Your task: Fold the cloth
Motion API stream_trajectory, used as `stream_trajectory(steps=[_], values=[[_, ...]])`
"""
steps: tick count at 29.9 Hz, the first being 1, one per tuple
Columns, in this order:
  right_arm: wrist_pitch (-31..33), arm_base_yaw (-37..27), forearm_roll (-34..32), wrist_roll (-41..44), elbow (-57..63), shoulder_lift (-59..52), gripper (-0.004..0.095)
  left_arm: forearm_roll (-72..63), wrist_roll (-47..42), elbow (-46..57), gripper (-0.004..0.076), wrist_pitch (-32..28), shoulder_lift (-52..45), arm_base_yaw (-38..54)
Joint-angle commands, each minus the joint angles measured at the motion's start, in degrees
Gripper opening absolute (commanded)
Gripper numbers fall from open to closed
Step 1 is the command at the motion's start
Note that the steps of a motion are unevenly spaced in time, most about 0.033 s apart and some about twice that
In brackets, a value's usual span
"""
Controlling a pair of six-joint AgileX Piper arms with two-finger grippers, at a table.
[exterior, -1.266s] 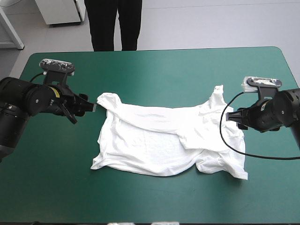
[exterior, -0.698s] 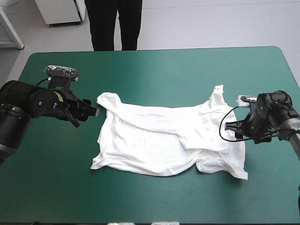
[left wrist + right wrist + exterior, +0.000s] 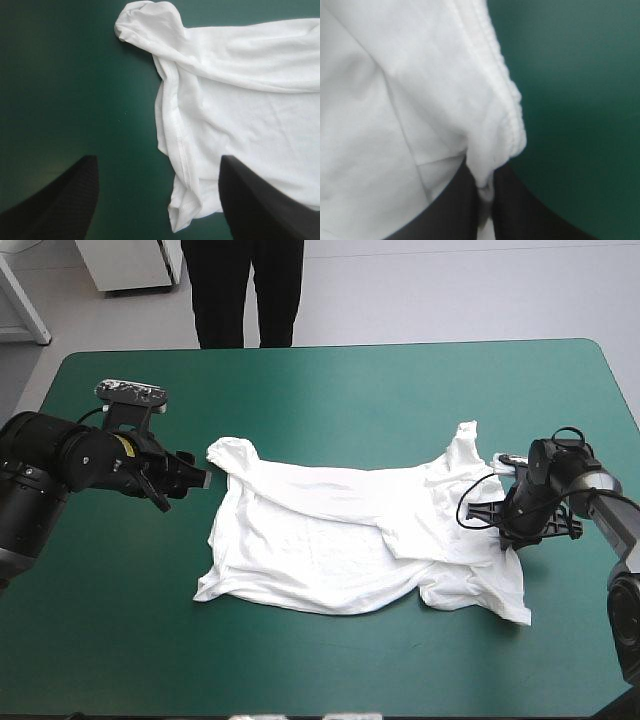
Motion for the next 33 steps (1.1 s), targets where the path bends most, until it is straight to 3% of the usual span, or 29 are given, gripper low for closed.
stream_trajectory(steps=[1, 9, 16, 23, 33], values=[[-0.6, -0.3, -1.9, 0.8, 0.5, -0.4, -0.0017, -0.1, -0.3, -1.5, 0.0475, -0.2, -1.5, 0.1], [-1.0, -1.8, -17.2, 8.7, -0.6, -3.5, -0.0017, -0.1, -0.3, -1.5, 0.0398, -0.2, -1.5, 0.1], [-4.6, -10.6, -17.3, 7.9, -10.2, -2.2, -0.0017, -0.1, -0.3, -1.5, 0.0398, -0.2, -1.5, 0.1], [-3.9, -18.3, -16.7, 7.3, -24.1, 6.0, -0.0017, -0.1, -0.3, -1.5, 0.0398, -0.2, -1.5, 0.1], [-5.9, -20.5, -14.5, 7.0, -48.3, 19.4, -0.0017, -0.1, -0.3, -1.5, 0.0398, -0.2, -1.5, 0.1]])
